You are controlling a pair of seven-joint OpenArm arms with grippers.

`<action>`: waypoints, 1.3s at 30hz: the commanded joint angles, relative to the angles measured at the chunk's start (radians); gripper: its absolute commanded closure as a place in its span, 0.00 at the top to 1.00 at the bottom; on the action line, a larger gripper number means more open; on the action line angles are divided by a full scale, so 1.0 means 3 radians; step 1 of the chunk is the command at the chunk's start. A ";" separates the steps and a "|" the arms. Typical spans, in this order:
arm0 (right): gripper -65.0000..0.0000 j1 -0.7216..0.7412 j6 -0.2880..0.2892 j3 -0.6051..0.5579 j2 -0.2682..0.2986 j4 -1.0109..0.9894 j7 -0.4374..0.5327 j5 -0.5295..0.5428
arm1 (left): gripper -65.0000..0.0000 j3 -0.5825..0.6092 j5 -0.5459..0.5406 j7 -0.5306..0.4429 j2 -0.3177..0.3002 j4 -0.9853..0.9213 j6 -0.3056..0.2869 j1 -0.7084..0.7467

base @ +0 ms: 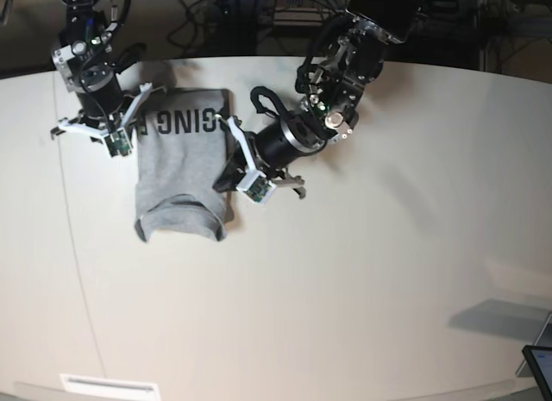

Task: Fold the T-shirt properly
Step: 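Smooth the folded shirt's edges with both grippers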

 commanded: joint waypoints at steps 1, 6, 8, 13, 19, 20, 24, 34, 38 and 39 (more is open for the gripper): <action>0.00 -0.0016 -0.0029 0.0017 0.0019 0.0071 0.0121 0.0006 | 0.00 0.0022 -0.0037 -0.0159 0.0020 -0.0015 0.0010 -0.0071; 0.00 -0.0067 -0.0029 0.0022 0.0019 0.0076 0.0223 0.0006 | 0.00 0.0129 -0.0037 -0.0333 0.0077 -0.0465 0.0015 -0.0209; 0.00 -0.0067 -0.0029 0.0022 0.0019 0.0076 0.0223 0.0006 | 0.00 0.0129 -0.0037 -0.0338 0.0133 -0.0639 0.0015 -0.0270; 0.00 -0.0047 -0.0029 0.0022 0.0019 0.0076 0.0228 0.0006 | 0.00 0.0124 -0.0037 -0.0471 0.0159 -0.0895 0.0015 -0.0377; 0.00 -0.0042 -0.0029 0.0017 0.0019 0.0066 0.0202 0.0006 | 0.00 0.0104 -0.0037 -0.0461 0.0240 -0.0967 0.0015 -0.0546; 0.00 -0.0026 -0.0029 0.0017 0.0019 0.0060 0.0202 0.0006 | 0.00 0.0104 -0.0037 -0.0461 0.0246 -0.0967 0.0015 -0.0567; 0.00 -0.0001 -0.0029 0.0027 0.0024 0.0055 0.0131 0.0001 | 0.00 0.0124 -0.0042 -0.0456 0.0251 -0.0869 0.0102 -0.0582; 0.00 0.0030 -0.0029 0.0314 0.0024 -0.0001 -0.0232 0.0001 | 0.00 0.0098 -0.0042 -0.0190 -0.0164 0.0026 0.0522 -0.0142; 0.00 0.0045 -0.0029 0.0293 0.0024 -0.0011 -0.0416 0.0011 | 0.00 0.0098 -0.0042 0.0148 -0.0394 0.0435 0.0619 0.0042; 0.00 0.0045 -0.0029 0.0288 0.0024 -0.0011 -0.0422 0.0011 | 0.00 0.0098 -0.0042 0.0199 -0.0440 0.0506 0.0624 0.0083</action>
